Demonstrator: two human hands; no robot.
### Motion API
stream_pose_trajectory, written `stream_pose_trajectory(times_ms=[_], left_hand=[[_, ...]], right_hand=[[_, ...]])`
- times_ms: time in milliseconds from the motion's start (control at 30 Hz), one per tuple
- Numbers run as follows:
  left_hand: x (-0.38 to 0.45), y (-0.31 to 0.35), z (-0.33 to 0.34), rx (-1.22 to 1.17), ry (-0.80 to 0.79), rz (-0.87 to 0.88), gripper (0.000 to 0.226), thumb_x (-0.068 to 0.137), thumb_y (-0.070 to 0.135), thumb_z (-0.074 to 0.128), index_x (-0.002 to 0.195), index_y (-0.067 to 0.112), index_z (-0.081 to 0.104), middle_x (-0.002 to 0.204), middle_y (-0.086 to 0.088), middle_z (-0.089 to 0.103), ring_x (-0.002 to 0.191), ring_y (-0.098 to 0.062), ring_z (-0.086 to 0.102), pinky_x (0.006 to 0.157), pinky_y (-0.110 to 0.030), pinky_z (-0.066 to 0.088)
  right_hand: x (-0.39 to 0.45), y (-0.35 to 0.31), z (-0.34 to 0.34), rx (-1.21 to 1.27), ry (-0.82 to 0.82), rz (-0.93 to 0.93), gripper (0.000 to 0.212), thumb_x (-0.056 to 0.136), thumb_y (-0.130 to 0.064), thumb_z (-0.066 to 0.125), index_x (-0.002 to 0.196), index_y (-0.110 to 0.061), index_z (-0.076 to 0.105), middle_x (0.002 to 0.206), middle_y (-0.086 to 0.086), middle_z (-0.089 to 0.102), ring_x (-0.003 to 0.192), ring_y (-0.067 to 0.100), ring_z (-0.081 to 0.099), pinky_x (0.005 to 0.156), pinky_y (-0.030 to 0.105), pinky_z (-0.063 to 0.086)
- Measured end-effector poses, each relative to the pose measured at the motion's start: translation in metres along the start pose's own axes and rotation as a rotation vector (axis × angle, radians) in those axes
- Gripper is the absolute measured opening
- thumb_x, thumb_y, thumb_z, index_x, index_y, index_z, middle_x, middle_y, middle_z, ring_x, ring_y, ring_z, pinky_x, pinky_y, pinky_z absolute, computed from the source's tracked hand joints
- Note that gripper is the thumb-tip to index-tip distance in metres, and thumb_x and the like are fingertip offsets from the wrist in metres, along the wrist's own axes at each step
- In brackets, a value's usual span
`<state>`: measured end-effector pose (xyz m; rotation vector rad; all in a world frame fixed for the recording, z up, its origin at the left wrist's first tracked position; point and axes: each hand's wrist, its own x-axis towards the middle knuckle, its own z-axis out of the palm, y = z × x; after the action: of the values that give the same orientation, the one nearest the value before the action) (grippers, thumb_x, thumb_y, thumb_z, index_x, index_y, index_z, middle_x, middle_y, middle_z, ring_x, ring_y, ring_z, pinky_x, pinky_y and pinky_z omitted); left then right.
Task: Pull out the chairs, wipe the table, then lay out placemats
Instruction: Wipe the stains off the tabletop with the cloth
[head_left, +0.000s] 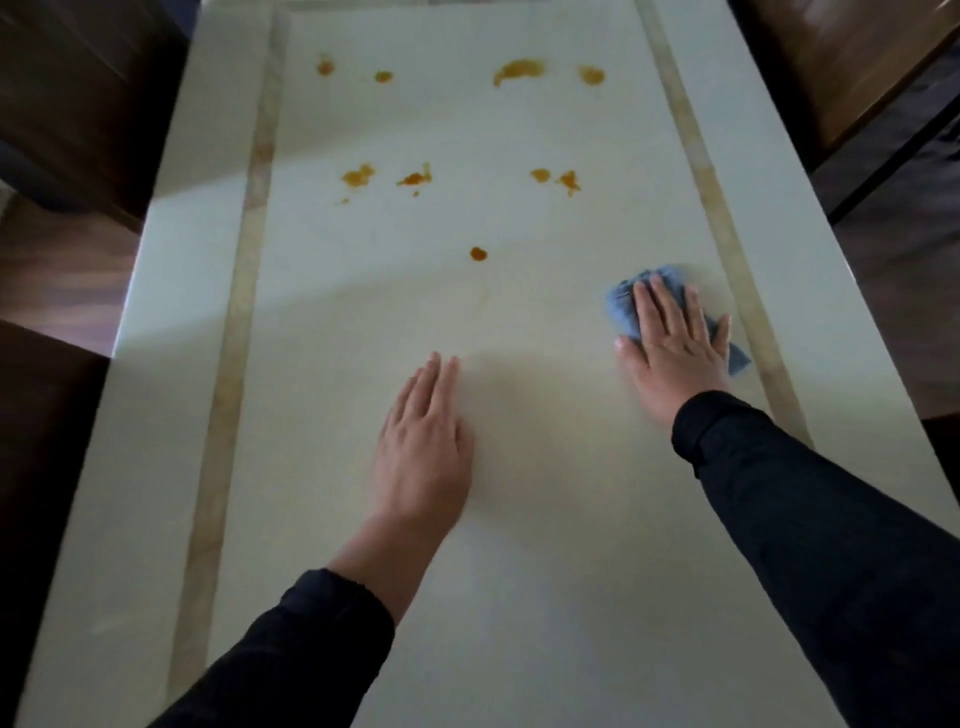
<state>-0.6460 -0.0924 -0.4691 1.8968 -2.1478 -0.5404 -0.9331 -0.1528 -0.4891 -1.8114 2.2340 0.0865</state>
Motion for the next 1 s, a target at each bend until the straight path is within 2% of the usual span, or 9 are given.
stream_pose_trajectory(times_ms=[100,167,267,367,533,600,700,900,1000], left_hand=[[-0.003,-0.043,-0.013,0.032,0.088,-0.232,0.064,0.102,0.031,0.037,0.159,0.014,0.015,0.167,-0.004,0.007,0.154,-0.018,0.000,0.125,-0.038,0.006],[-0.008,-0.054,-0.008,0.052,0.088,-0.326,0.067,0.103,0.038,0.033,0.159,0.010,0.011,0.168,-0.006,0.003,0.154,-0.018,-0.005,0.125,-0.039,0.004],[0.000,-0.053,0.001,0.063,0.104,-0.338,0.068,0.100,0.040,0.028,0.159,0.010,0.012,0.167,-0.005,0.006,0.154,-0.018,-0.002,0.124,-0.036,0.003],[0.026,-0.065,-0.008,0.056,0.144,-0.275,0.063,0.101,0.031,0.039,0.158,0.010,0.021,0.166,-0.006,0.017,0.153,-0.020,0.009,0.124,-0.037,0.010],[0.047,-0.083,-0.012,0.043,0.199,-0.278,0.060,0.103,0.029,0.037,0.157,0.009,0.021,0.165,-0.007,0.017,0.154,-0.019,0.008,0.124,-0.036,0.008],[0.046,-0.082,-0.009,0.037,0.202,-0.281,0.059,0.103,0.028,0.036,0.157,0.009,0.023,0.165,-0.007,0.018,0.153,-0.018,0.008,0.124,-0.036,0.008],[0.046,-0.084,-0.009,0.021,0.207,-0.278,0.059,0.104,0.028,0.033,0.158,0.012,0.019,0.166,-0.005,0.014,0.154,-0.015,0.003,0.124,-0.033,0.003],[0.047,-0.084,-0.008,-0.020,0.257,-0.286,0.065,0.100,0.030,0.027,0.160,0.013,0.009,0.167,-0.004,0.006,0.153,-0.012,-0.003,0.124,-0.031,0.002],[0.048,-0.087,-0.006,-0.006,0.250,-0.281,0.066,0.101,0.024,0.033,0.160,0.013,0.006,0.168,-0.004,0.003,0.153,-0.012,-0.005,0.124,-0.029,-0.002]], right_hand=[[-0.002,-0.026,-0.001,0.035,-0.049,0.104,0.074,0.098,-0.059,0.014,0.158,-0.025,-0.013,0.165,-0.008,-0.019,0.152,0.027,-0.018,0.120,0.060,-0.005],[-0.005,-0.059,0.003,0.030,-0.047,0.070,0.079,0.097,-0.063,0.014,0.158,-0.021,-0.014,0.165,-0.004,-0.020,0.152,0.030,-0.018,0.120,0.060,-0.004],[-0.017,-0.115,0.013,-0.029,-0.012,-0.167,0.081,0.095,-0.065,0.012,0.158,-0.020,-0.014,0.166,-0.002,-0.019,0.152,0.032,-0.017,0.120,0.061,-0.003],[-0.036,-0.153,0.021,-0.085,-0.054,-0.407,0.080,0.097,-0.064,0.017,0.158,-0.023,-0.013,0.166,-0.005,-0.020,0.152,0.031,-0.019,0.119,0.062,-0.001],[-0.035,-0.167,0.036,-0.132,-0.014,-0.790,0.071,0.100,-0.060,0.024,0.160,-0.029,0.002,0.168,-0.010,-0.003,0.154,0.024,-0.009,0.120,0.060,0.000],[-0.007,-0.177,0.031,-0.136,0.015,-0.757,0.067,0.101,-0.057,0.022,0.160,-0.030,0.004,0.167,-0.012,0.000,0.154,0.023,-0.006,0.120,0.060,0.003],[0.022,-0.221,0.027,-0.077,0.024,-0.553,0.066,0.102,-0.054,0.023,0.160,-0.029,0.004,0.168,-0.010,-0.002,0.154,0.027,-0.007,0.118,0.064,0.006],[0.036,-0.249,0.026,-0.184,-0.021,-0.883,0.064,0.101,-0.056,0.014,0.158,-0.035,-0.006,0.166,-0.014,-0.011,0.153,0.023,-0.015,0.118,0.062,-0.008],[0.044,-0.268,0.023,-0.151,-0.025,-0.707,0.061,0.103,-0.053,0.013,0.159,-0.034,-0.005,0.166,-0.013,-0.011,0.153,0.024,-0.016,0.116,0.066,-0.008]])
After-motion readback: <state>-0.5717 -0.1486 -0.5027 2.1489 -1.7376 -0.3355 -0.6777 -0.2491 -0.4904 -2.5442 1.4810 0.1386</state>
